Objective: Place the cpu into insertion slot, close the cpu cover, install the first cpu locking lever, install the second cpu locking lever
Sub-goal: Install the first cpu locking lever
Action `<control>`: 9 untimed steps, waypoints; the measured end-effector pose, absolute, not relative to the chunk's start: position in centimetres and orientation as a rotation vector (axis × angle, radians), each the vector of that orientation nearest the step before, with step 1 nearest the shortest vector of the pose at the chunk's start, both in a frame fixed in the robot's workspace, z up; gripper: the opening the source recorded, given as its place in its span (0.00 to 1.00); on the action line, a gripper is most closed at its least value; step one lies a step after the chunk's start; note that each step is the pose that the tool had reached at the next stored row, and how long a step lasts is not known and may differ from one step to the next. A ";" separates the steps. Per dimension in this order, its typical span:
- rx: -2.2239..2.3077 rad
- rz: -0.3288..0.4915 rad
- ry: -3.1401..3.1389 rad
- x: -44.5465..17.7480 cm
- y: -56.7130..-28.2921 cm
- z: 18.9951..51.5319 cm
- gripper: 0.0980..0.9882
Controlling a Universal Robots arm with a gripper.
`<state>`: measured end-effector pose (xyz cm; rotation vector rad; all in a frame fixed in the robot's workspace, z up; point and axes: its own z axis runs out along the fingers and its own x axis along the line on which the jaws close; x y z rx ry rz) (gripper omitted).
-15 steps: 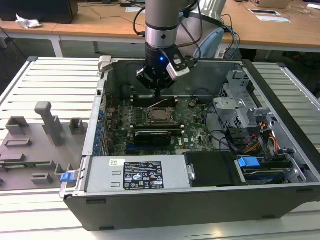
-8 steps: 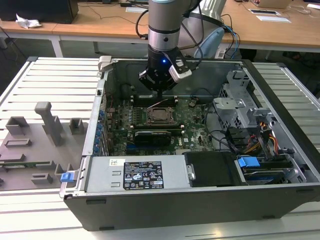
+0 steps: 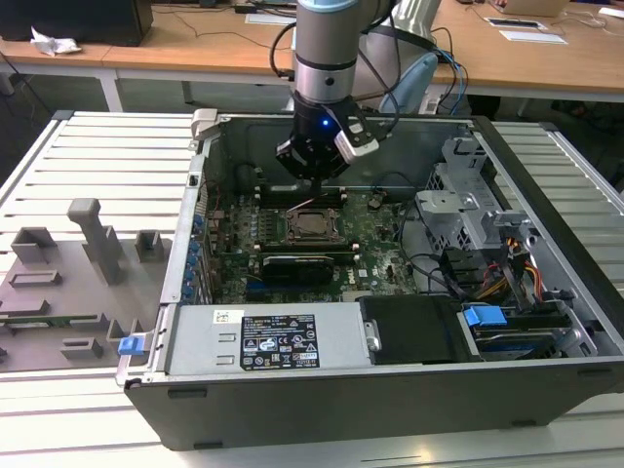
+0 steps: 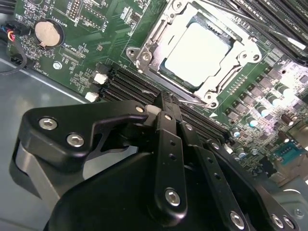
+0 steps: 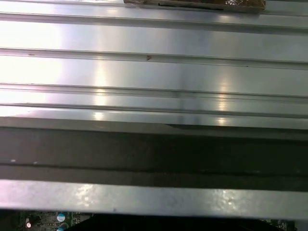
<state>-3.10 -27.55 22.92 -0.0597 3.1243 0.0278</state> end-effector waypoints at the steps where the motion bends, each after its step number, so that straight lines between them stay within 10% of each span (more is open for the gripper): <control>1: -0.060 0.028 3.124 -3.1 -27.5 22.9 0.01; 9: -0.060 0.027 3.124 -2.4 -27.2 22.5 0.01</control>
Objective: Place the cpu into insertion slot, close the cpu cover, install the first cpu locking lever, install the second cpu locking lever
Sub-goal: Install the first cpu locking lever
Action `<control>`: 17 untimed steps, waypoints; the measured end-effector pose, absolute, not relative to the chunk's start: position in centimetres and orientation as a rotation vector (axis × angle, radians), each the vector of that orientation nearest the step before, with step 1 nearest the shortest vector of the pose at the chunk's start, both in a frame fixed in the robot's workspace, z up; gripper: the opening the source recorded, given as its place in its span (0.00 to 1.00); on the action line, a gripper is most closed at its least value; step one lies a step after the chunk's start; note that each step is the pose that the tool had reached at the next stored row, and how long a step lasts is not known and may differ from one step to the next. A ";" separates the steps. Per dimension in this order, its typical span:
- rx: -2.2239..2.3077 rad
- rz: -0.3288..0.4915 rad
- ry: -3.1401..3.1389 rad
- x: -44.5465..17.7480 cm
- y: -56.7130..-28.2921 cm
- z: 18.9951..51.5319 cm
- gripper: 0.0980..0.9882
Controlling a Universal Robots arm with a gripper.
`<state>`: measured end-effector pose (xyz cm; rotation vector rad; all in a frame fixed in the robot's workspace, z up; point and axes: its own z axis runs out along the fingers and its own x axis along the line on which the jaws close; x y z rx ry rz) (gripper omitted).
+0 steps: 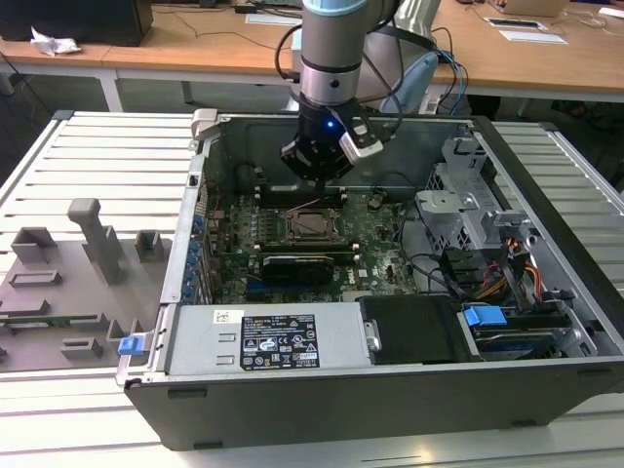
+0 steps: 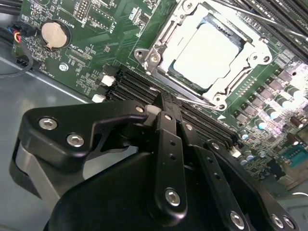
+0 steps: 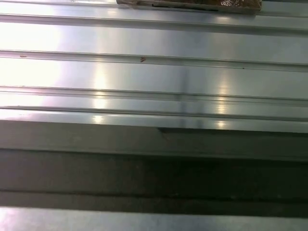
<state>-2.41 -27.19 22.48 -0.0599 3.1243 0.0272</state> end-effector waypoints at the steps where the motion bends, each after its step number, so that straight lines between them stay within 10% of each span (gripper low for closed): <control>1: -0.060 0.027 3.124 -2.4 -27.2 22.4 0.01; 17: -0.060 0.013 3.125 -1.8 -27.0 20.4 0.01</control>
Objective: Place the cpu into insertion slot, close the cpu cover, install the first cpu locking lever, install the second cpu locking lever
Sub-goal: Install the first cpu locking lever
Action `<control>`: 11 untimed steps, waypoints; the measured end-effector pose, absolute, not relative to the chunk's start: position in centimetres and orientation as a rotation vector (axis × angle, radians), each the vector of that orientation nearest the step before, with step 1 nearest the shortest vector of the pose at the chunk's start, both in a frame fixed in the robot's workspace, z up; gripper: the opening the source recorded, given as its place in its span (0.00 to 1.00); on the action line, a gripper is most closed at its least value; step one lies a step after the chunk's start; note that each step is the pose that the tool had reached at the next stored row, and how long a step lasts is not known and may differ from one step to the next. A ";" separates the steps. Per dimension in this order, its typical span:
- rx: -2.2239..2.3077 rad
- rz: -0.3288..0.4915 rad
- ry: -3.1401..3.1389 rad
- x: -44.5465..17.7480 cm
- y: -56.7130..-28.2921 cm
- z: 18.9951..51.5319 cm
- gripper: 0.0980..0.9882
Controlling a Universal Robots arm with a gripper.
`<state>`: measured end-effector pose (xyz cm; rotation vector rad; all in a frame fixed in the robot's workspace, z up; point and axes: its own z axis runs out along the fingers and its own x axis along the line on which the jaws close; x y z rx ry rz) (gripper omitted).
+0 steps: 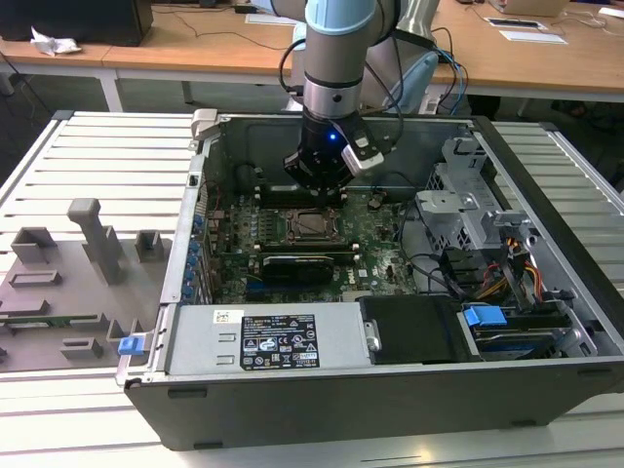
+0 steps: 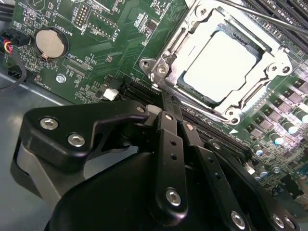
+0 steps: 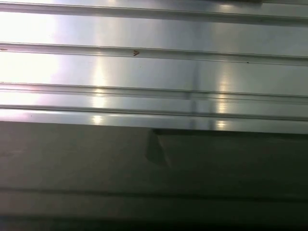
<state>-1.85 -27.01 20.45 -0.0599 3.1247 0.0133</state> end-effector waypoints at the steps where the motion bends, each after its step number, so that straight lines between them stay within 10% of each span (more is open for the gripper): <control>1: -0.060 0.014 3.124 -1.8 -27.0 20.5 0.01; 11: -0.060 -0.001 3.125 -1.8 -27.0 20.3 0.01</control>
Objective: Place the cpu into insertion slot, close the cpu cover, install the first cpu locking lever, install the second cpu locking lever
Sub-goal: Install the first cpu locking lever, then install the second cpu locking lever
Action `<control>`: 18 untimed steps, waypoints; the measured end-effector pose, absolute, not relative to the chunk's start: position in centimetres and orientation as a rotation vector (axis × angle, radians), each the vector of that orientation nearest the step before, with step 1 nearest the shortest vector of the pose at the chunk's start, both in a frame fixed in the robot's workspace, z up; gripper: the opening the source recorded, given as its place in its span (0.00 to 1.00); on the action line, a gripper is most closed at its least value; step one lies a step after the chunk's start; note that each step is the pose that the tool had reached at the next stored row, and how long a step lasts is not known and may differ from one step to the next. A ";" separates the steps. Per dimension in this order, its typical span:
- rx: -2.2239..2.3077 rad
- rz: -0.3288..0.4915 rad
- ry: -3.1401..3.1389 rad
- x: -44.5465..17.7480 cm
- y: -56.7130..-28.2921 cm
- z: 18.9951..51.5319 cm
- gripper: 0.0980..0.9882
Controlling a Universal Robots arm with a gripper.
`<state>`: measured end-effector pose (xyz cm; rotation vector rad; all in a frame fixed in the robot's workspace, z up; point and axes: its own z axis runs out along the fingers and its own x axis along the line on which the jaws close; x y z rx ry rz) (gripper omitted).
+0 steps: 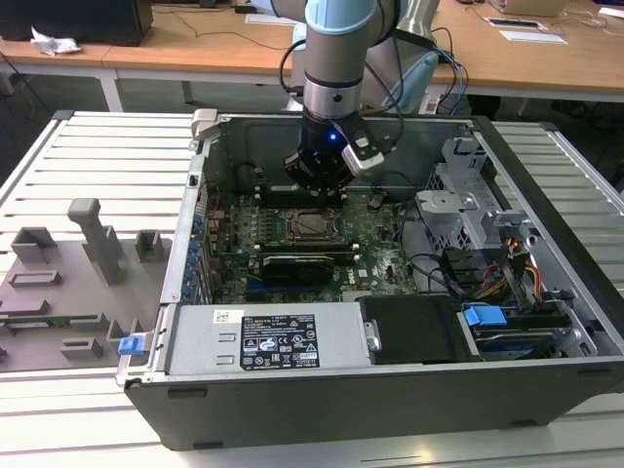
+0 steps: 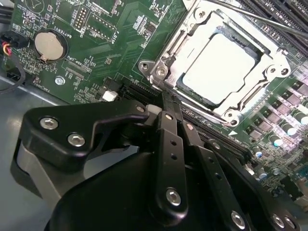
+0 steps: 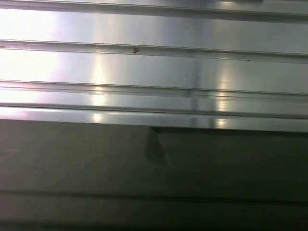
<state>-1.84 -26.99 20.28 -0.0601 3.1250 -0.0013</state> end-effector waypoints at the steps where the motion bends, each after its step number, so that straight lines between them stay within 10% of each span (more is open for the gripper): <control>1: -0.060 -0.001 3.124 -1.8 -26.9 20.1 0.01; 18: -0.060 -0.008 3.125 -1.8 -28.1 21.1 0.01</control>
